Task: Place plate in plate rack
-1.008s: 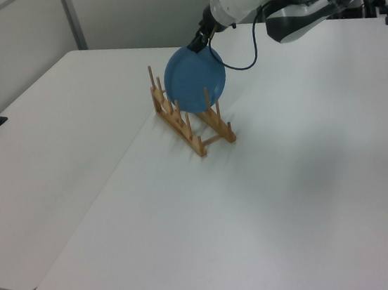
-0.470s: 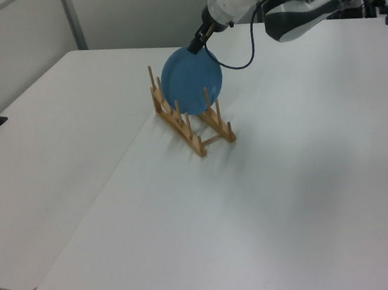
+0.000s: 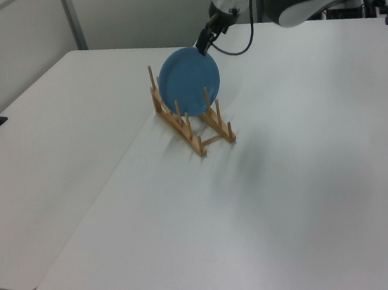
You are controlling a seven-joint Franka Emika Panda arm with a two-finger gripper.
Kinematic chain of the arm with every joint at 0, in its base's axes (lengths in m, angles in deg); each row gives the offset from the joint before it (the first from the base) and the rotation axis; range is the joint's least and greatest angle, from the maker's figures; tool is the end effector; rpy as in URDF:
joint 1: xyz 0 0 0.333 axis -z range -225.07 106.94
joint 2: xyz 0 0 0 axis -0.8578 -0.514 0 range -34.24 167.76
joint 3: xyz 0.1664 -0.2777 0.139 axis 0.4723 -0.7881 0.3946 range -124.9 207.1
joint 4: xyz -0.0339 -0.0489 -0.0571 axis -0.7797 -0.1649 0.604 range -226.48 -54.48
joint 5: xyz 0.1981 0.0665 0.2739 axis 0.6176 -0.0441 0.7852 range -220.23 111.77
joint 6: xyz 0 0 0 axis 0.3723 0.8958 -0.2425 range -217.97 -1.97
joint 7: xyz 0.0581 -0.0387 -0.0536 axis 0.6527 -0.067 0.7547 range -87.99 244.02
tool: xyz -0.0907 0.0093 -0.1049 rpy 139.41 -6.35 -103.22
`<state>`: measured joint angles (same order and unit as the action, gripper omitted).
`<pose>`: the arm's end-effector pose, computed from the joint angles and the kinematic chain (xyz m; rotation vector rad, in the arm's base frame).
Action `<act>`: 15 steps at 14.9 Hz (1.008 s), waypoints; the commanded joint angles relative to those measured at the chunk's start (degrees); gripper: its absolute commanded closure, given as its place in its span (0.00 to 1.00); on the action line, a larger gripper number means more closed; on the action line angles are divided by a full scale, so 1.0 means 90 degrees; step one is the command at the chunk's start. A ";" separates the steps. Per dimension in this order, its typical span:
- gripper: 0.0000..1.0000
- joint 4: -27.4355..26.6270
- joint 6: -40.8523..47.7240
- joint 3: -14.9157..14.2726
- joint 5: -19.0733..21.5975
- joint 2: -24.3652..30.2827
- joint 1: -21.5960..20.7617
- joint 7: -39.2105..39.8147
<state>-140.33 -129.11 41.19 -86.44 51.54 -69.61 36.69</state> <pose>0.6458 0.0884 0.5550 2.7117 -0.3867 0.7693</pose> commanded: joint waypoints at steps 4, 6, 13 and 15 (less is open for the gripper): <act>0.00 -0.0115 0.2273 -0.0039 0.2375 0.0918 -0.0020 0.1825; 0.00 -0.0115 0.3046 -0.0059 0.2826 0.1143 0.0029 0.2548; 0.00 -0.0163 0.3917 -0.0127 0.3218 0.1671 0.0429 0.4133; 0.00 -0.0163 0.4005 -0.0137 0.3218 0.1720 0.0497 0.4123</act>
<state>-139.94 -94.57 40.37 -58.87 64.51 -65.78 72.05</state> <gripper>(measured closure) 0.000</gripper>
